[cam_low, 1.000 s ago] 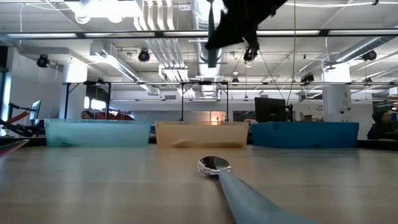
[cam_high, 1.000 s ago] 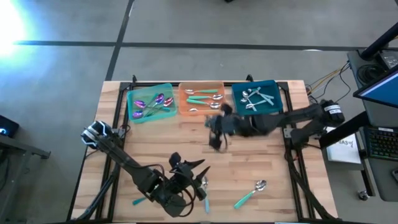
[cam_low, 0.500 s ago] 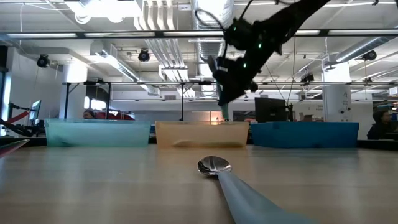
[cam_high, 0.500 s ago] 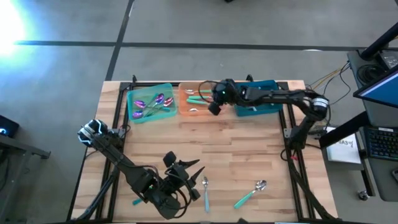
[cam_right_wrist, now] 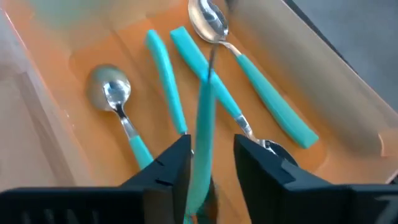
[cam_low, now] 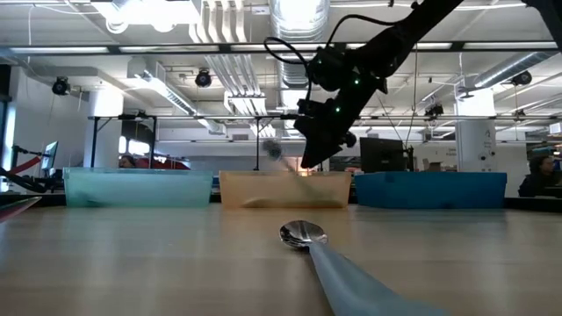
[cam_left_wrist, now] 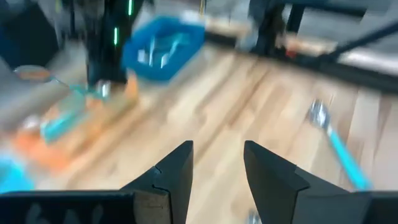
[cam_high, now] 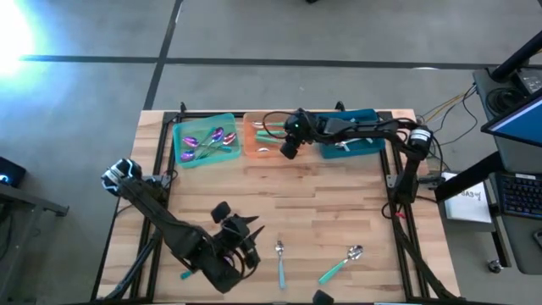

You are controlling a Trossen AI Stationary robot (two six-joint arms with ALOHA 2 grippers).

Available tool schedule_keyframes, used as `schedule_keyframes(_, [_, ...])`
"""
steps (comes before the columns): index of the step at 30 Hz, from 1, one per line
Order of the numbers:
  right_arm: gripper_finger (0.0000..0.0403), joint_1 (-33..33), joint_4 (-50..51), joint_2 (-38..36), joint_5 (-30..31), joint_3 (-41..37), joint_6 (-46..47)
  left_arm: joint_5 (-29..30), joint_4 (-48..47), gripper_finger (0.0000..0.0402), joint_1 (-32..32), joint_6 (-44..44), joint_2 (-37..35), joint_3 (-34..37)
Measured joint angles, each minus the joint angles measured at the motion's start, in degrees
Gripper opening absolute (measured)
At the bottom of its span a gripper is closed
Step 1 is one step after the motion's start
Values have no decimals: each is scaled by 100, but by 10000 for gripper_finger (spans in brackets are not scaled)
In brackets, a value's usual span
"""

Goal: Sort silverware by color (type)
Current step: Put the green spoon into the orange bin, then put the blue spoon into the green bin

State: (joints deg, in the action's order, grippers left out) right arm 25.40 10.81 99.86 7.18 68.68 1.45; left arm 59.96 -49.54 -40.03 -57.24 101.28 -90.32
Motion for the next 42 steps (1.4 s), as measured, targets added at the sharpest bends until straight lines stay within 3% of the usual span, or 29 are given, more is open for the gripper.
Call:
schedule_keyframes(5, [144,-1,540,-98,0,273,4,-1661,-1585,127,2,-1378,-45,0])
schedule_keyframes(9, [152,-63,1279,-166,-280,583,210,-3143,-2476,127,-21,-1724,-11,4])
schedule_keyframes(14, [143,-462,1608,-228,-1600,661,525,-4482,-2297,127,-151,-1588,136,90])
schedule_keyframes(17, [137,-924,1684,-228,-1665,636,607,-5020,-1974,127,-331,-1678,286,223])
schedule_keyframes(25, [128,-2224,1715,-228,-1621,667,798,-5420,-1887,127,-771,-2272,755,337])
schedule_keyframes(37, [122,-4222,1768,-632,-1591,671,1563,-5923,-1936,127,-960,-2174,1504,381])
schedule_keyframes(42, [121,-4976,1798,-850,-964,671,1857,-5918,-1922,127,-946,-2160,1548,694])
